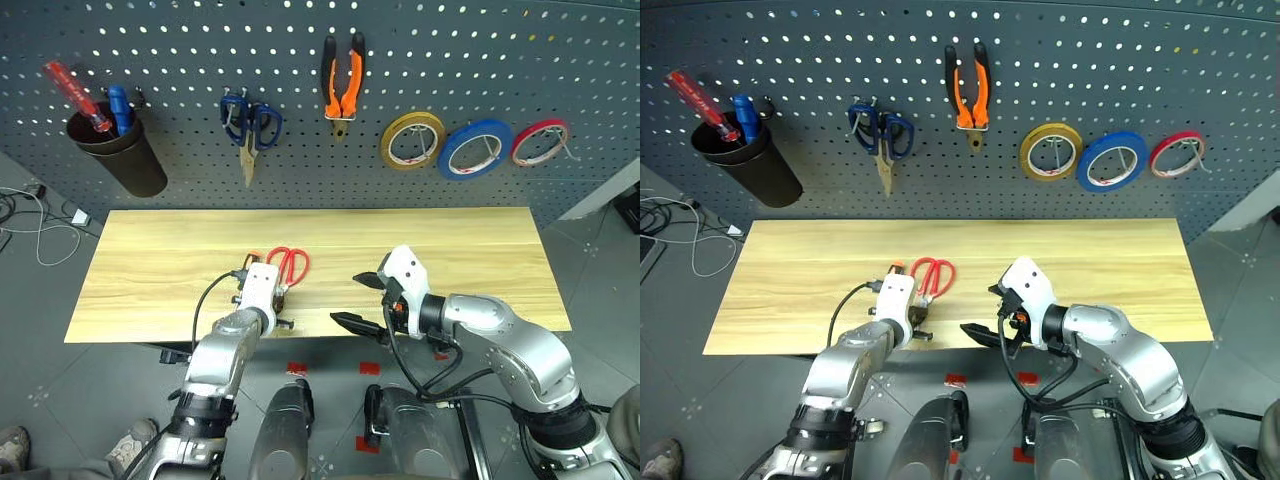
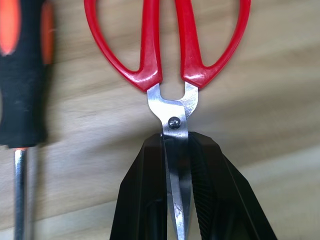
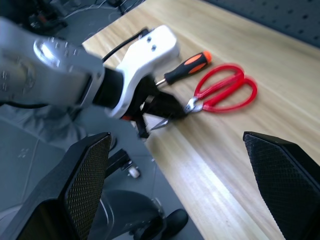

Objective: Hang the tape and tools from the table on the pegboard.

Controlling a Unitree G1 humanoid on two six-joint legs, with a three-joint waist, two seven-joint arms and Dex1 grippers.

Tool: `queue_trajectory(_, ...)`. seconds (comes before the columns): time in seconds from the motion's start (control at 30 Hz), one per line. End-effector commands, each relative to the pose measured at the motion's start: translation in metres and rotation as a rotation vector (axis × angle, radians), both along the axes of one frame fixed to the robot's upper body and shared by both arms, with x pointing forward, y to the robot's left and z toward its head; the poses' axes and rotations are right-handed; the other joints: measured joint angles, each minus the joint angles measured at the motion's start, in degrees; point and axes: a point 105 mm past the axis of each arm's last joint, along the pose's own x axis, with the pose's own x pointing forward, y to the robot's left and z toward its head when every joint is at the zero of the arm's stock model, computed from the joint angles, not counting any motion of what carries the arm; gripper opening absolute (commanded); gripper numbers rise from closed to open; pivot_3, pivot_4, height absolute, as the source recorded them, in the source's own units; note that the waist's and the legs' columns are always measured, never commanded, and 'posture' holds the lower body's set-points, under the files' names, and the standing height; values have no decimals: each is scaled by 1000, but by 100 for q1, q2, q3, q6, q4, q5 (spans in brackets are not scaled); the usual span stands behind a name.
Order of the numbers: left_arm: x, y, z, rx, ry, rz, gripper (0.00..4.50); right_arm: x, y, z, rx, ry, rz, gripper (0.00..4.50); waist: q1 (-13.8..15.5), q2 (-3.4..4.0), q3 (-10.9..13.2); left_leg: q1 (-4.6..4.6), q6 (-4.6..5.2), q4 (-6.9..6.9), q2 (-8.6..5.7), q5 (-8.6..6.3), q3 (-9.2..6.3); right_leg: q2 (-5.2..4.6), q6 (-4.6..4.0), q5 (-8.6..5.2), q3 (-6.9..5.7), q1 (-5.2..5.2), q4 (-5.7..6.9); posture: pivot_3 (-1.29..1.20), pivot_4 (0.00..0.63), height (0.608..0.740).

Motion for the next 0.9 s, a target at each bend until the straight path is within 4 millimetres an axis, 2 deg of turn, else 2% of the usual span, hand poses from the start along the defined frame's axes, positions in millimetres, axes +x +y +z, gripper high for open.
queue_trajectory(0.03,-11,-1,51,84,-326,-127,347,3,-2,23,-19,-215,-61,4500,-57,-2,1,-10,0,0,2,0,0,0,-3,2,-2,-11,-1,-70,293,740)
queue_trajectory(0.13,-28,7,67,154,-462,-153,347,5,-2,30,-18,-304,-95,4500,-66,-2,0,-15,-2,-7,4,1,3,0,-4,1,-2,-23,0,-68,292,740)
queue_trajectory(0.27,-57,24,106,284,-688,-126,347,8,-3,48,65,-427,-160,4500,-74,-5,-1,-18,2,-7,5,-1,7,0,7,-5,3,-26,-5,-47,287,740)
queue_trajectory(0.47,-71,31,137,334,-789,-105,347,14,-11,72,204,-521,-196,4500,-16,-8,-4,-29,22,0,2,-13,1,0,25,-13,-1,-31,-3,-1,279,740)
queue_trajectory(0.63,-66,38,164,362,-881,-62,347,23,-18,81,242,-557,-239,4500,-10,-13,-7,-30,21,4,2,-12,0,2,30,-10,-2,-31,2,16,272,740)
queue_trajectory(0.73,-50,39,182,376,-939,-60,347,27,-15,90,290,-570,-240,4500,2,-14,-7,-30,8,4,3,-3,-1,4,29,-9,-4,-32,6,16,269,740)
queue_trajectory(0.9,-24,40,191,385,-957,-57,347,23,-1,102,347,-566,-176,4500,-6,-16,-10,-30,1,6,1,1,1,3,3,7,-4,-30,6,-6,271,740)
